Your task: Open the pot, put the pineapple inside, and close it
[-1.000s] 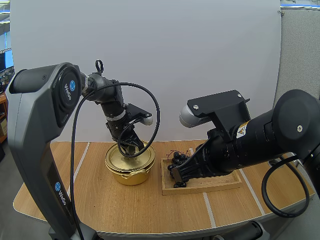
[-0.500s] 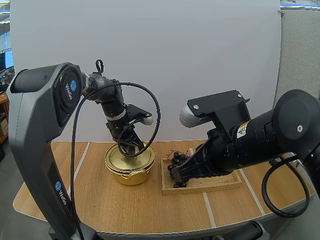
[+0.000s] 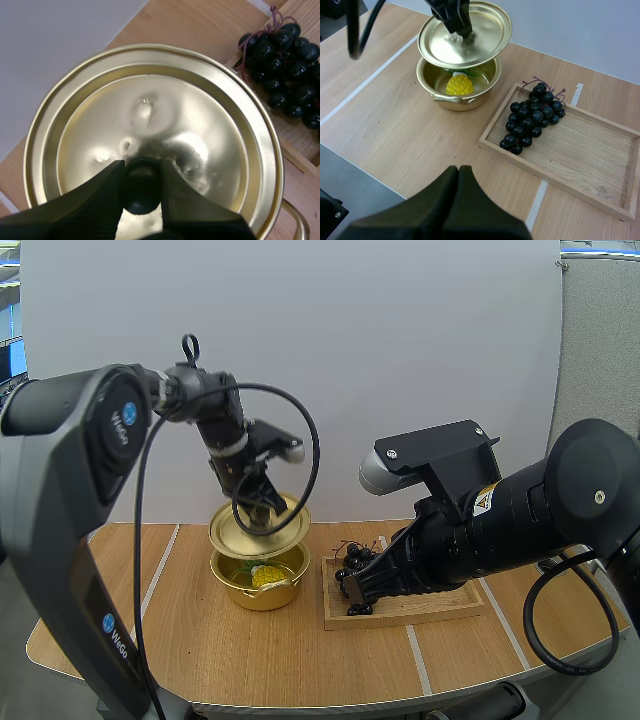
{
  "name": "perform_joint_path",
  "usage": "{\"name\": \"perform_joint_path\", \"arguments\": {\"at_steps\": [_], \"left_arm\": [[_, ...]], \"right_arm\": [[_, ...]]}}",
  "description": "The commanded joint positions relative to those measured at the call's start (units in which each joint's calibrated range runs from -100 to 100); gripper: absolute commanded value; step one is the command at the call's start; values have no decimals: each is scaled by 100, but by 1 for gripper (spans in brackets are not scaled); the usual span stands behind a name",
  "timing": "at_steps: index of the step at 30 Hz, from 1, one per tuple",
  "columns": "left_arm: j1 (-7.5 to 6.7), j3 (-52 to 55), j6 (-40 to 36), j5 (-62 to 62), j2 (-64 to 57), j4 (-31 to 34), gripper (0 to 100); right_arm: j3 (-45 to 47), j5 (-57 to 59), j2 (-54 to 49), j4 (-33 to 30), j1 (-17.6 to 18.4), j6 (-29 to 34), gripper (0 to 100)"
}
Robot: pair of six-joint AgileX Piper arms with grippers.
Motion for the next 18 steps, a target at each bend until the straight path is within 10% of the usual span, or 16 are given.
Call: {"name": "perform_joint_path", "arguments": {"at_steps": [1,18], "left_arm": [[-11,-69,8,272,-124,-52,0],[-11,950,28,-710,83,59,0]], "right_arm": [[13,0,-70,23,-28,-39,0],[13,0,-70,23,-28,-39,0]]}}
